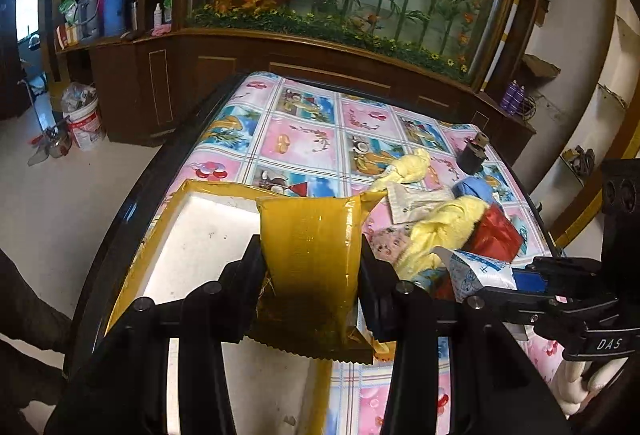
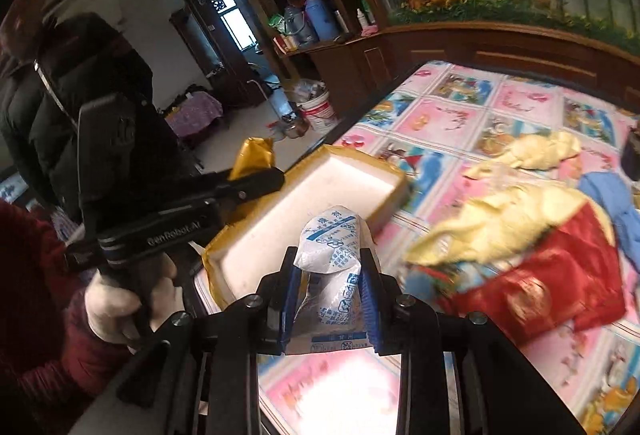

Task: Organize soft objects
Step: 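Carry both items over the foam box and open both tools to drop them in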

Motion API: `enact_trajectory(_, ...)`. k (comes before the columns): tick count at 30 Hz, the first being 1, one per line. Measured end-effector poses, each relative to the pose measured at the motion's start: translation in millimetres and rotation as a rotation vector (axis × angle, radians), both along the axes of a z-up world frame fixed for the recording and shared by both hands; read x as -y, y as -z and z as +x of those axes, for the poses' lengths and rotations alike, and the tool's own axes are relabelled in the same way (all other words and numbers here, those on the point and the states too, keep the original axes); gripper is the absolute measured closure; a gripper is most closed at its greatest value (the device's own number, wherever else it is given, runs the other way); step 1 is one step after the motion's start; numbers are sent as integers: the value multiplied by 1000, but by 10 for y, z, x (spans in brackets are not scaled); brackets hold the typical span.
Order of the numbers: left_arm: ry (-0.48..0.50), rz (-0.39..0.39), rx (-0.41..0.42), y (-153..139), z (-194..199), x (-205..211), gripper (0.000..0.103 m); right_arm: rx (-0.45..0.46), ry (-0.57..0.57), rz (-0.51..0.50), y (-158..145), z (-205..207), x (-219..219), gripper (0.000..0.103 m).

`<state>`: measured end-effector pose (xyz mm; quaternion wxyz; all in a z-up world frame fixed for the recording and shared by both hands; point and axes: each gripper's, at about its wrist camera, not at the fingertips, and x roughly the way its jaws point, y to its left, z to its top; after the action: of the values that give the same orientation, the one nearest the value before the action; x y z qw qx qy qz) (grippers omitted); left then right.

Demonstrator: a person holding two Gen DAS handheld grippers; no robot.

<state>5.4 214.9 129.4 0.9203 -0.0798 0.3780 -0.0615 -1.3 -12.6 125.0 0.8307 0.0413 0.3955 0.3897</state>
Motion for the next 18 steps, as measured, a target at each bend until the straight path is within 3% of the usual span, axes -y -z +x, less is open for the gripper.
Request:
enact_trajectory(8, -87, -83, -116, 520, 649, -430, 62, -177, 42, 74, 345, 920, -633, 74)
enact_trajectory(18, -131, -96, -175, 868, 912, -627, 62, -244, 85, 1, 790, 1486, -1109, 73)
